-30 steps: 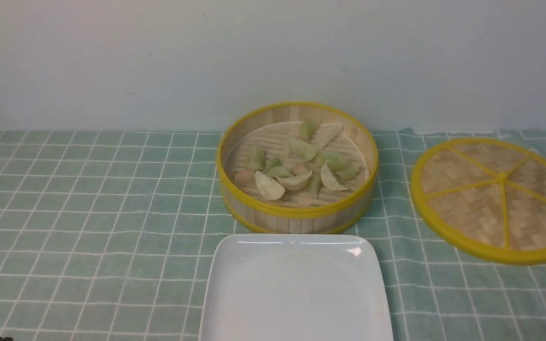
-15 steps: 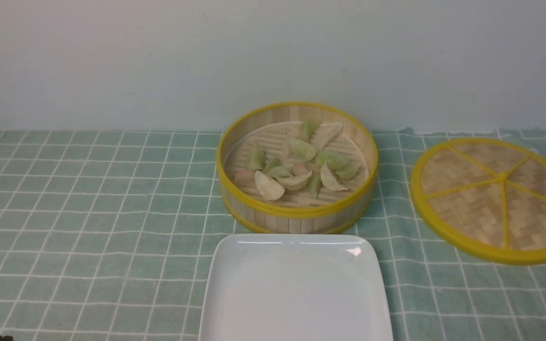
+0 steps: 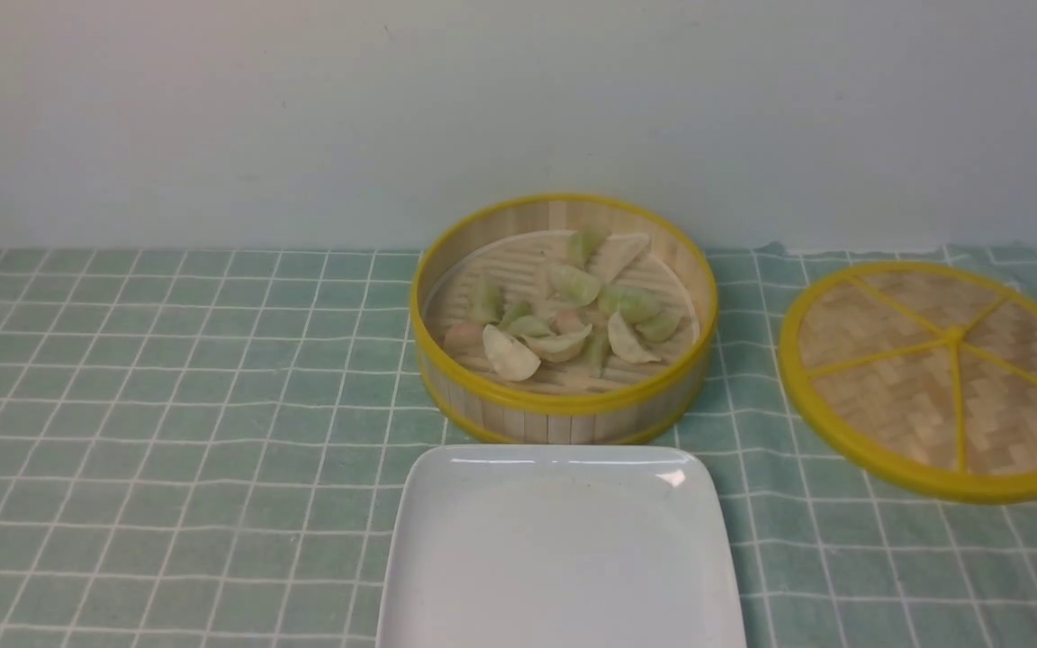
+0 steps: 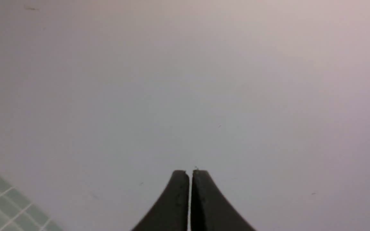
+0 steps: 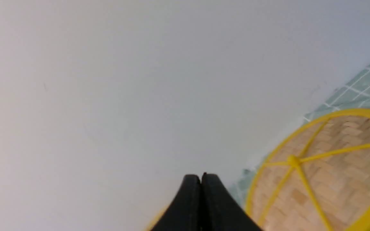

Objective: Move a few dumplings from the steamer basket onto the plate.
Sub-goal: Use the left arm to grab a dumpling from the steamer

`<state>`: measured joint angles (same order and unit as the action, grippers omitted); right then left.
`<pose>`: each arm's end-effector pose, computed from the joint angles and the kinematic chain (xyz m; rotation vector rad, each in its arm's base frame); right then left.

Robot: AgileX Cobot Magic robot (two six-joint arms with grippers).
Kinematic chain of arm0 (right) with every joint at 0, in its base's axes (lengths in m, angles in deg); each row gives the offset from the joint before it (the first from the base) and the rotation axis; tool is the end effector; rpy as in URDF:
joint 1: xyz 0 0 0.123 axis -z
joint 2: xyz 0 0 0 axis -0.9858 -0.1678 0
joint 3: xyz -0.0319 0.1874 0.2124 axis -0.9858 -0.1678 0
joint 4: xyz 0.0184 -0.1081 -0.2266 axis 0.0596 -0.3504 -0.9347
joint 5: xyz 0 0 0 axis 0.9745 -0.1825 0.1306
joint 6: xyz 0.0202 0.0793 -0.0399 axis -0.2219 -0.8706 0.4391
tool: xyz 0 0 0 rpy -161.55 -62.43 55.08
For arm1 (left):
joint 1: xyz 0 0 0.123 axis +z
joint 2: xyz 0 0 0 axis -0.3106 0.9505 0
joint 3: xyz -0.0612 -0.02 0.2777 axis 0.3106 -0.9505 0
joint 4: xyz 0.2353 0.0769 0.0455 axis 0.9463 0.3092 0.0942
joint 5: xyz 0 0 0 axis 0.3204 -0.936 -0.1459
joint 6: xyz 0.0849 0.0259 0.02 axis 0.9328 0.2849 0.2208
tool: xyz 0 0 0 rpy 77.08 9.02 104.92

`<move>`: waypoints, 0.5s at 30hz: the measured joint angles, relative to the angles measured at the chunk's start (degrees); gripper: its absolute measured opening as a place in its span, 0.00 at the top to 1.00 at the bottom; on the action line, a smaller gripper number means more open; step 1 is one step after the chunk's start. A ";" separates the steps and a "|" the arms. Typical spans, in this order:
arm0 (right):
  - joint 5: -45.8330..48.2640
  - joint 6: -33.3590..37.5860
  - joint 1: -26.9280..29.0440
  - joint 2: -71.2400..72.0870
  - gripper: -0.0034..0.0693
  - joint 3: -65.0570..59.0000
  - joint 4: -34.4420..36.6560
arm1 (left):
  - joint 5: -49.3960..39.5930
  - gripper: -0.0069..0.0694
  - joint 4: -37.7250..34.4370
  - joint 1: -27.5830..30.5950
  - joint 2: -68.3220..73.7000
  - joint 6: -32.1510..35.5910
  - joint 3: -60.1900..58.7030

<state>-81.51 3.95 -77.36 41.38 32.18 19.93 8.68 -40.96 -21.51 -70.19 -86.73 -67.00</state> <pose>0.0562 -0.0011 0.2026 0.7466 1.3730 0.7407 0.0456 0.0108 0.2498 -0.5642 1.0736 -0.6699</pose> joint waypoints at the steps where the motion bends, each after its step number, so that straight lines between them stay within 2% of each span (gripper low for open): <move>1: -0.27 0.00 0.00 0.00 0.97 0.00 1.48 | -0.94 0.92 0.41 0.00 0.00 -0.36 1.04; 2: -1.68 -0.29 0.00 0.00 0.97 0.00 6.26 | -4.84 0.92 1.93 0.00 0.43 -1.27 4.61; 4: -2.85 -0.34 0.00 0.00 0.97 0.00 11.54 | -13.00 0.92 5.16 0.00 2.77 -2.03 11.06; 5: -3.25 -0.34 0.00 0.00 0.97 0.00 14.69 | -21.50 0.92 7.29 0.00 5.71 -1.89 17.07; 7: -3.00 0.08 0.00 0.00 0.97 0.00 16.48 | -32.81 0.92 9.61 0.00 11.64 0.39 24.61; 9: -1.68 1.23 0.00 0.00 0.97 0.12 16.21 | -38.68 0.92 10.02 0.00 15.33 2.45 28.34; 10: 4.57 4.15 0.00 0.00 0.97 1.58 14.42 | -48.72 0.92 10.11 0.00 22.22 5.93 33.50; 11: 7.46 5.56 0.00 0.00 0.97 3.06 12.94 | -52.45 0.92 9.90 0.00 24.98 8.07 36.32; 12: 14.38 9.14 0.00 -0.33 0.97 6.05 10.30 | -59.71 0.92 9.18 0.00 30.74 11.25 40.26; 13: 15.34 9.14 0.00 -0.45 0.97 6.60 9.83 | -60.84 0.92 9.01 0.00 31.72 11.79 40.86; 15: 25.96 15.11 0.00 -4.40 0.97 14.24 4.13 | -71.32 0.92 6.21 0.00 44.13 17.76 47.12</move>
<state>-55.55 19.07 -77.36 36.98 46.42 24.06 -62.64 -34.76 -21.51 -26.05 -68.97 -19.88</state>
